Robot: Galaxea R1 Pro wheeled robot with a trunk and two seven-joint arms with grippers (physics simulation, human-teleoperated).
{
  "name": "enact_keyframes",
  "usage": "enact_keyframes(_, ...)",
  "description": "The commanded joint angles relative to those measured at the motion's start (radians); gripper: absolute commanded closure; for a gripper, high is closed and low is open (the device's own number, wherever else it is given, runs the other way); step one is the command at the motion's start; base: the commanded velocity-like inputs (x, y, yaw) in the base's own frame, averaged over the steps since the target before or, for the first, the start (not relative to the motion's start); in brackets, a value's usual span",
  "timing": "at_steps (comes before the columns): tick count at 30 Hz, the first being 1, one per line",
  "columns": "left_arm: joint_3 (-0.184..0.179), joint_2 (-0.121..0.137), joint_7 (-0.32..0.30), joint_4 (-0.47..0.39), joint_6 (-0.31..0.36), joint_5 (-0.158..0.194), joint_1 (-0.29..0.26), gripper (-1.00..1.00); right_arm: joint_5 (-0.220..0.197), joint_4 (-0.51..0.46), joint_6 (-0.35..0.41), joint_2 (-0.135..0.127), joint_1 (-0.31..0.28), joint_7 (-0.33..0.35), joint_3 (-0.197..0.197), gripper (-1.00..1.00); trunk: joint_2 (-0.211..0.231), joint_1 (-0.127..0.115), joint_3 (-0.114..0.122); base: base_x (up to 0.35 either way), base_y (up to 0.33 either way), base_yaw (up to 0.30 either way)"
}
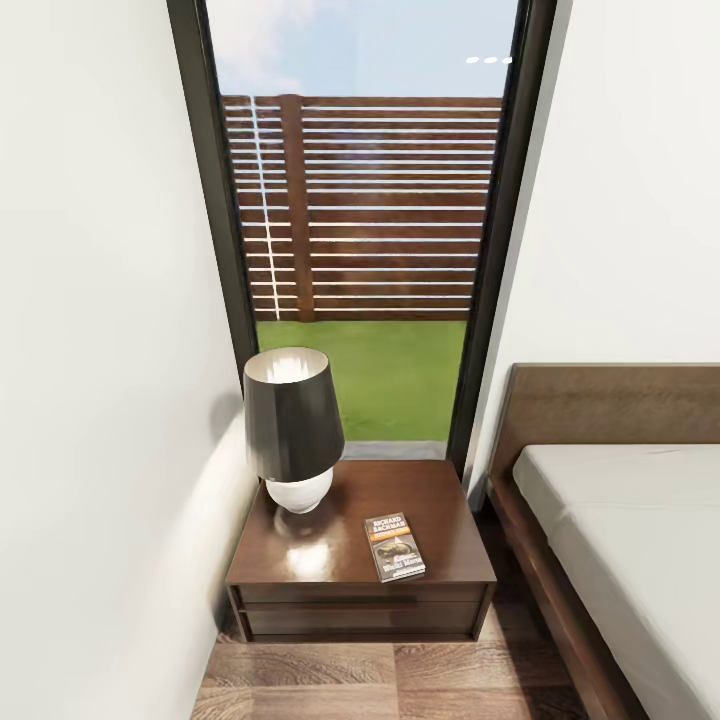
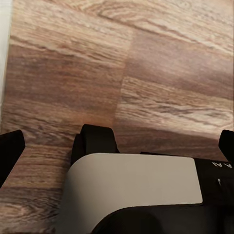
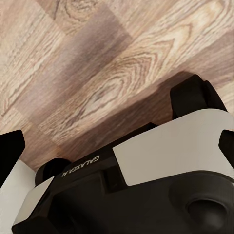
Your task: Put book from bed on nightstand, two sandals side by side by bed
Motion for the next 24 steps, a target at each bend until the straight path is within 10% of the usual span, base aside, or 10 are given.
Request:
enact_keyframes(1, 0.008, -0.003, 0.009, -0.002, 0.009, -0.003, 0.0, -1.0, -0.004, 0.003, 0.001, 0.002, -0.001, 0.008, 0.009, -1.0, 0.0, 0.0, -0.001, 0.0, 0.0, 0.0)
enact_keyframes(14, 0.008, -0.046, 0.193, -0.002, 0.009, -0.002, 0.0, -1.0, -0.004, 0.003, 0.001, 0.023, -0.001, 0.008, 0.01, -1.0, 0.0, 0.0, -0.001, 0.0, 0.0, 0.0)
enact_keyframes(24, 0.008, -0.071, 0.232, 0.0, 0.011, -0.001, 0.0, -1.0, -0.004, 0.003, 0.002, 0.094, -0.001, 0.008, 0.009, -1.0, 0.0, 0.0, -0.001, 0.0, 0.0, 0.0)
